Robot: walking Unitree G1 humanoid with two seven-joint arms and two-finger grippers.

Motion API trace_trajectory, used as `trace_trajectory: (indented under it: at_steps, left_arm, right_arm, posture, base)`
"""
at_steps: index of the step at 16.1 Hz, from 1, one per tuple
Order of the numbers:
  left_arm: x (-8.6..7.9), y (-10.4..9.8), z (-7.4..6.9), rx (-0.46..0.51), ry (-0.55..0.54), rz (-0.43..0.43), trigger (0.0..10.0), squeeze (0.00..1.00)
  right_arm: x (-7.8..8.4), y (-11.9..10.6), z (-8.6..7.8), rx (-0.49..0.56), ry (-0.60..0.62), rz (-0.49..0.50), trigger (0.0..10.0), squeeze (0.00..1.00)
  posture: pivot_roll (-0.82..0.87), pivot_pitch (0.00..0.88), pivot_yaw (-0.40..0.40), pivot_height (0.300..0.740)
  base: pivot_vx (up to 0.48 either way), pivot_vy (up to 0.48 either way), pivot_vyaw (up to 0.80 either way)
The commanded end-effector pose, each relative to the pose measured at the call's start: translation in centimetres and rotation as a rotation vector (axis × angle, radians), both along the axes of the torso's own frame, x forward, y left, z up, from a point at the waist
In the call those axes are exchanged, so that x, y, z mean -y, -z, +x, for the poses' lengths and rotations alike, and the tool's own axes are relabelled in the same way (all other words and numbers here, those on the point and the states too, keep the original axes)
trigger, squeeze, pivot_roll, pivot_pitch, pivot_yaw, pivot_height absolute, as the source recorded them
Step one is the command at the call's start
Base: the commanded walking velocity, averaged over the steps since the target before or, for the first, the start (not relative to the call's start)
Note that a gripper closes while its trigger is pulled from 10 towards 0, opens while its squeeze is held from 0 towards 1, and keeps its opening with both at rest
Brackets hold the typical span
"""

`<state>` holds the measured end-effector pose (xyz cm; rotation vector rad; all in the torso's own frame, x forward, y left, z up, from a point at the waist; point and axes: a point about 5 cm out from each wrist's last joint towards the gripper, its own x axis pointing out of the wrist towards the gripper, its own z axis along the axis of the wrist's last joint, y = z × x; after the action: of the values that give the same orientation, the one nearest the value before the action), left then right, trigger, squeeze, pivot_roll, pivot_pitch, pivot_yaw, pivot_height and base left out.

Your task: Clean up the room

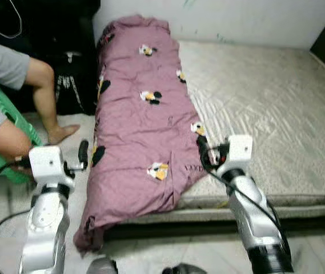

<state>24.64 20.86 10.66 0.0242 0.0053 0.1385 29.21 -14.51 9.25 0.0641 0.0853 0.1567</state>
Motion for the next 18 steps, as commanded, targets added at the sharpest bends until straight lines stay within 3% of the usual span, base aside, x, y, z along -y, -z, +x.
trace_trajectory:
  at_steps: [1, 8, 15, 18]
  left_arm:
    - [0.4, -0.3, 0.1, 0.002, 0.031, 0.004, 10.0, 0.00]
    - [1.7, -0.9, 1.1, 0.015, 0.065, -0.014, 10.0, 0.00]
    - [1.7, -1.2, 1.5, 0.024, 0.094, -0.022, 10.0, 0.00]
    - [1.9, -1.1, 1.3, 0.023, 0.107, -0.030, 10.0, 0.00]
  right_arm:
    - [-0.2, -0.6, 0.1, 0.015, -0.012, 0.004, 10.0, 0.00]
    - [-0.2, -0.8, 0.0, 0.009, -0.026, -0.004, 10.0, 0.00]
    - [0.3, -0.5, -0.2, -0.012, -0.028, -0.044, 10.0, 0.00]
    - [0.1, -0.3, -0.5, -0.016, -0.041, -0.042, 10.0, 0.00]
  posture:
    - [0.02, 0.155, -0.099, 0.692]
    - [0.00, 0.158, -0.104, 0.627]
    - [0.00, 0.161, -0.106, 0.627]
    - [0.00, 0.169, -0.110, 0.627]
  base:
    - [0.000, 0.000, 0.00]
    - [0.000, 0.000, 0.00]
    - [0.000, 0.000, 0.00]
    - [0.319, 0.000, 0.19]
